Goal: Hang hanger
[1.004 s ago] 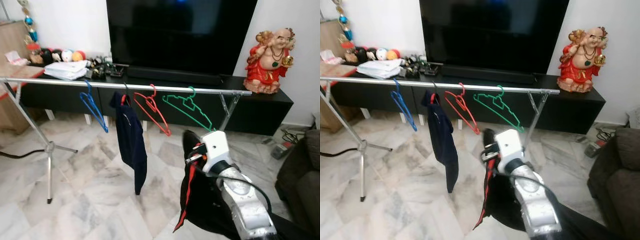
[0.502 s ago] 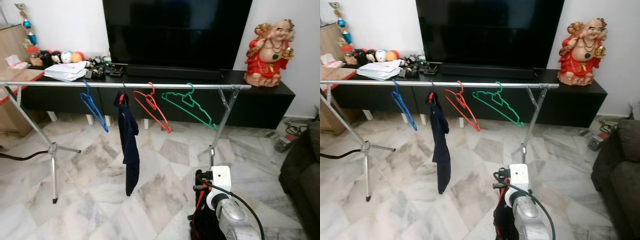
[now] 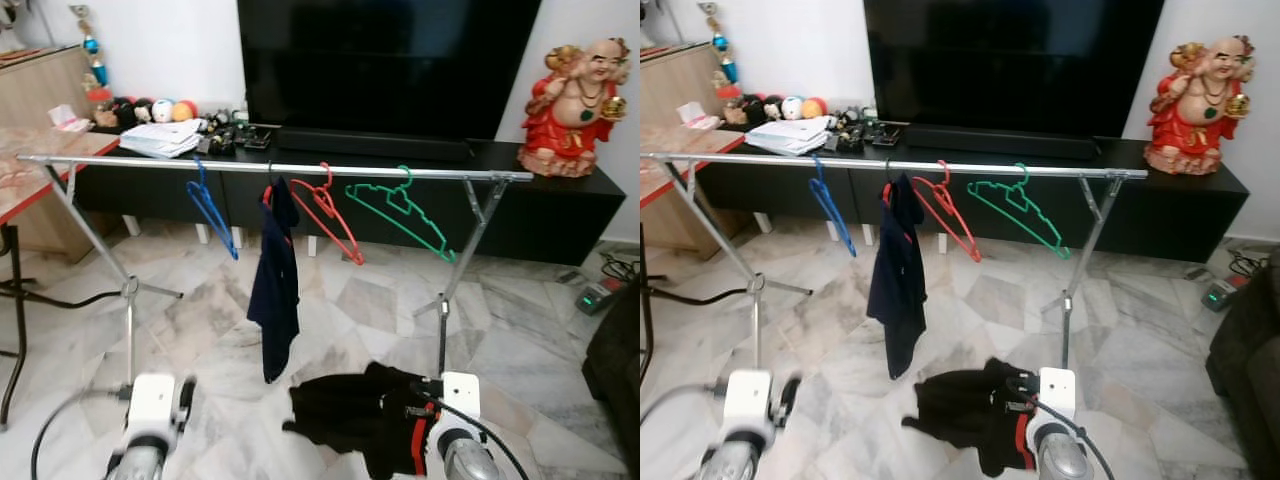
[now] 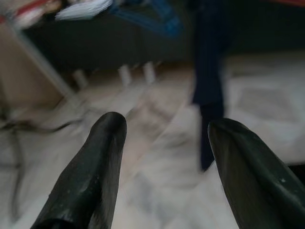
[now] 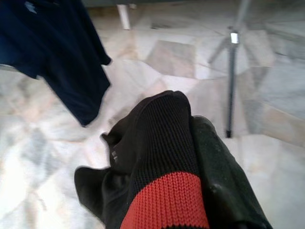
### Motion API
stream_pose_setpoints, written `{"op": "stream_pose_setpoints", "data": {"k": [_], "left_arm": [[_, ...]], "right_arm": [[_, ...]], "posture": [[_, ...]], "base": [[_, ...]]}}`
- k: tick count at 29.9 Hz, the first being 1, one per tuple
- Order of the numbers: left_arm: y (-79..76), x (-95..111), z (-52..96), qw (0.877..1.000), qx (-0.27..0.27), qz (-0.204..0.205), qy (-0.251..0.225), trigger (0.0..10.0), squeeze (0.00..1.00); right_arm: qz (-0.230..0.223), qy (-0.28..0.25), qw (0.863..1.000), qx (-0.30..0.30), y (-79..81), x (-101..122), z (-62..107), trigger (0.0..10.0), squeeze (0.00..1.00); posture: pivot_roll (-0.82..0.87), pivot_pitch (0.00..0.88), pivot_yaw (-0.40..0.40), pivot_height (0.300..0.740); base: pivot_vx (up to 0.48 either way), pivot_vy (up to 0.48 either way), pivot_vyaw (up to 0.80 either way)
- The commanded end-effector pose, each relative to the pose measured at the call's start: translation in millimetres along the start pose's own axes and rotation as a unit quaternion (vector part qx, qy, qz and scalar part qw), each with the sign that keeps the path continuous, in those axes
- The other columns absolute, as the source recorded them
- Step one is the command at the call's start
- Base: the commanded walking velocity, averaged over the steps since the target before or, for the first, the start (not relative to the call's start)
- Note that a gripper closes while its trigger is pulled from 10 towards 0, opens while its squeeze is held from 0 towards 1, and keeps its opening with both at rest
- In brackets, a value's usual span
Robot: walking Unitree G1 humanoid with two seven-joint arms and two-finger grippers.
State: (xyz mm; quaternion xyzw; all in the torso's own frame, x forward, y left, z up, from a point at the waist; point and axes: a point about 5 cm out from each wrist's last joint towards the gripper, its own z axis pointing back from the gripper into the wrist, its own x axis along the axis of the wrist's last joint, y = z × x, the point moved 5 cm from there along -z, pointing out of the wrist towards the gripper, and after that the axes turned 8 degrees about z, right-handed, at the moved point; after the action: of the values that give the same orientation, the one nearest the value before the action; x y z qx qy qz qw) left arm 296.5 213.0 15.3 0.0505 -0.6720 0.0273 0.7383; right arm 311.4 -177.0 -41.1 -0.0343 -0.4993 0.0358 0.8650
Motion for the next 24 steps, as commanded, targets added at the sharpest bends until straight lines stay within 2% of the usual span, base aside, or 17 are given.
{"op": "stream_pose_setpoints", "data": {"k": [1,6,7,13,18,24], "left_arm": [[-11.8,-9.3,12.1,1.000,-0.019,0.009,0.015,10.0,0.00],[-19.2,-0.4,16.5,1.000,-0.027,0.015,0.007,10.0,0.00],[-24.5,5.7,16.9,0.999,-0.036,0.005,-0.001,10.0,0.00],[-35.4,22.1,9.4,0.999,-0.037,0.020,-0.014,10.0,0.00],[-43.7,34.9,7.5,0.998,-0.060,0.003,-0.023,10.0,0.00],[-38.1,40.2,7.6,0.998,-0.051,0.001,-0.026,10.0,0.00]], "right_arm": [[0.000,-0.021,1.000,0.002,2.1,11.6,-3.8,10.0,0.00],[-0.006,-0.018,1.000,0.003,2.8,10.2,-4.9,10.0,0.00],[-0.006,-0.025,1.000,0.010,5.3,13.3,-5.2,10.0,0.00],[0.008,-0.034,0.999,0.025,8.4,18.7,-6.9,10.0,0.00],[0.003,-0.034,0.999,0.020,6.5,18.3,-7.1,10.0,0.00],[0.009,-0.029,0.999,0.029,9.9,13.1,-5.7,10.0,0.00]], "posture": [[0.09,0.000,0.016,0.740],[0.09,0.000,0.009,0.740],[0.09,0.000,-0.006,0.740],[0.09,0.000,-0.010,0.740],[0.09,0.000,0.000,0.740],[0.10,0.000,0.001,0.740]], "base": [[0.000,0.000,0.00],[0.000,0.000,0.00],[0.000,0.000,0.00],[0.000,0.000,0.00],[0.000,0.448,0.00],[0.000,0.480,0.00]]}}
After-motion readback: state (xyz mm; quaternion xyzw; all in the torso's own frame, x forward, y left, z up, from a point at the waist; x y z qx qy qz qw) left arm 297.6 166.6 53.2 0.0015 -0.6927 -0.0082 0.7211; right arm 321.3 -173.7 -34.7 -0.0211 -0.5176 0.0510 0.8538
